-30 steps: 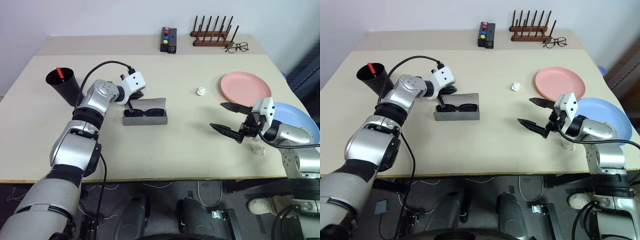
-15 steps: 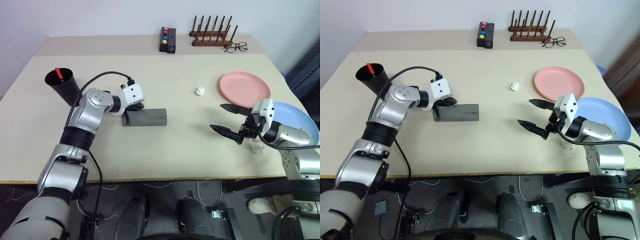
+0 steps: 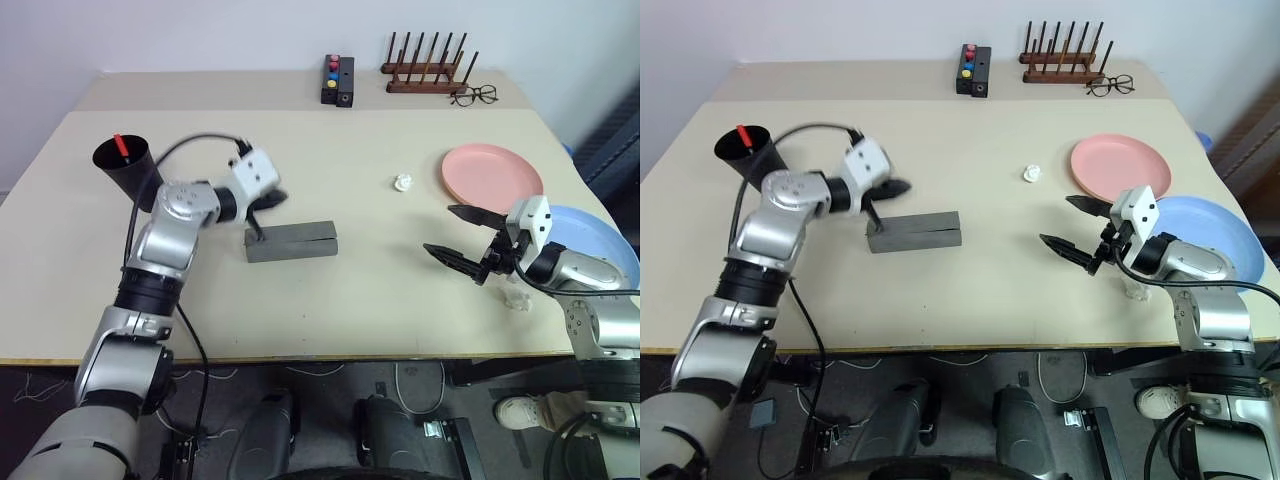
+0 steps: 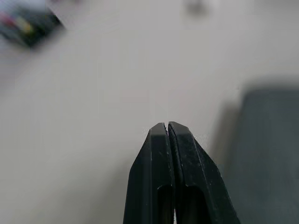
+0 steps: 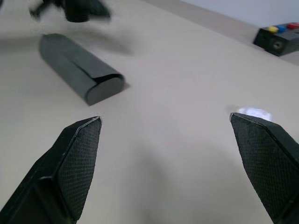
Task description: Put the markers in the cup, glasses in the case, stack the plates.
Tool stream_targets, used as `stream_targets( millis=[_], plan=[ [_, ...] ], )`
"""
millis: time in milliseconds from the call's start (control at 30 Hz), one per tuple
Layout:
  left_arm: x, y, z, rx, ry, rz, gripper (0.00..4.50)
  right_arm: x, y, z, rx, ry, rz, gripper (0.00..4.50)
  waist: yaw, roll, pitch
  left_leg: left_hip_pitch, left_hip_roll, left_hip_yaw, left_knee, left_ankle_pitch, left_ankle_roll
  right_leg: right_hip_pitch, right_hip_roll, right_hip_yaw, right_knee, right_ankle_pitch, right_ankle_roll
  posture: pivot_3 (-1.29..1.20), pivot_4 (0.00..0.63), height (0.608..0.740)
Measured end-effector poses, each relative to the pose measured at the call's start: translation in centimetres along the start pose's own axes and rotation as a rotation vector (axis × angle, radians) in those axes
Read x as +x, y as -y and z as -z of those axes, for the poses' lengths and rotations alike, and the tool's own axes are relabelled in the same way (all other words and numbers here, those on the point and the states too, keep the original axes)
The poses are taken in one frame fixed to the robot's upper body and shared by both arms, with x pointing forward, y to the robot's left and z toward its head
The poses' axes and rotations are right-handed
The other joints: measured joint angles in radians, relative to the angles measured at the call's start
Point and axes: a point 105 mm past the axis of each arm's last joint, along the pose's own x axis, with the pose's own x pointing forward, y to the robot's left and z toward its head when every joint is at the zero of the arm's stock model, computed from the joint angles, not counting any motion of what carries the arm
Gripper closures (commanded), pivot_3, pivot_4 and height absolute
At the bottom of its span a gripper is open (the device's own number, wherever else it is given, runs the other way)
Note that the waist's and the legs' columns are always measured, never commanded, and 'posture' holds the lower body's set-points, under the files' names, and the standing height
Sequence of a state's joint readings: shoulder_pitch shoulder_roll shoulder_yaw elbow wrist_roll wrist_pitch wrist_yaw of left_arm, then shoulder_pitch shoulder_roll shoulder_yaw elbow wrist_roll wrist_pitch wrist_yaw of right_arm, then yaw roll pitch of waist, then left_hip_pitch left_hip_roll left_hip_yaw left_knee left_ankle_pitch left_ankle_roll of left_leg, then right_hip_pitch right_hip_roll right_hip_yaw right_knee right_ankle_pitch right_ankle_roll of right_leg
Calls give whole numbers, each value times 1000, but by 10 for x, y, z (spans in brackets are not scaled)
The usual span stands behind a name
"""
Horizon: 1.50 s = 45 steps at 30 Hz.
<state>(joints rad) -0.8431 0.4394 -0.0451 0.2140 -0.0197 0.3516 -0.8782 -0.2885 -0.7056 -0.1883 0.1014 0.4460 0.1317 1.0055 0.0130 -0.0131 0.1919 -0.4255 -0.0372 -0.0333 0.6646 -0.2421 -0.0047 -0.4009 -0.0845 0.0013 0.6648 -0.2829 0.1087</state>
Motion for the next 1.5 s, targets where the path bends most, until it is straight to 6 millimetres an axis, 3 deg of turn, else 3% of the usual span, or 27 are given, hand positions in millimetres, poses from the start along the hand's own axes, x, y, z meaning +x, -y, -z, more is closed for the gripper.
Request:
stream_targets(
  millis=[67,133,300,433,600,800,933,1133,1500],
  plan=[
    [1,6,-25,-66,112,21,4474,-4,7,1,16,-21,46,0,-1,0,0,0,0,0,0,0,0,0,0,0,0,0,0,0,150,740],
    [4,19,-34,-137,162,84,4474,-9,16,2,30,-49,97,0,-2,0,0,0,0,0,0,0,0,0,0,0,0,0,0,0,150,740],
    [1,71,-27,-282,175,337,2174,-33,43,10,66,-150,227,0,-5,1,0,0,0,1,0,0,0,0,1,1,0,0,0,0,150,740],
    [-4,89,-37,-293,207,456,122,-52,61,16,43,-231,314,0,-3,1,0,1,0,1,0,0,0,1,0,0,0,0,0,0,150,740],
    [-5,103,-38,-294,211,534,48,-77,82,31,40,-369,439,0,-3,1,-1,1,0,1,0,0,0,1,0,1,0,0,0,0,150,740],
    [6,110,-32,-213,190,540,48,-91,79,50,65,-467,448,0,-2,2,-1,1,0,1,0,0,0,2,1,1,-1,0,0,0,150,740],
    [17,114,-39,-138,203,549,48,-93,69,68,119,-541,419,0,-1,2,-1,1,0,1,0,0,0,2,0,1,-1,0,0,0,150,740],
    [22,121,-40,-100,201,584,48,-98,65,76,162,-579,417,0,-3,2,-1,1,1,1,-1,0,0,2,1,1,-1,0,0,0,150,740],
    [10,129,-30,-49,153,712,48,-99,64,78,161,-593,422,0,-2,3,-1,1,0,1,0,0,0,2,1,1,-1,0,0,0,150,740]
  ],
)
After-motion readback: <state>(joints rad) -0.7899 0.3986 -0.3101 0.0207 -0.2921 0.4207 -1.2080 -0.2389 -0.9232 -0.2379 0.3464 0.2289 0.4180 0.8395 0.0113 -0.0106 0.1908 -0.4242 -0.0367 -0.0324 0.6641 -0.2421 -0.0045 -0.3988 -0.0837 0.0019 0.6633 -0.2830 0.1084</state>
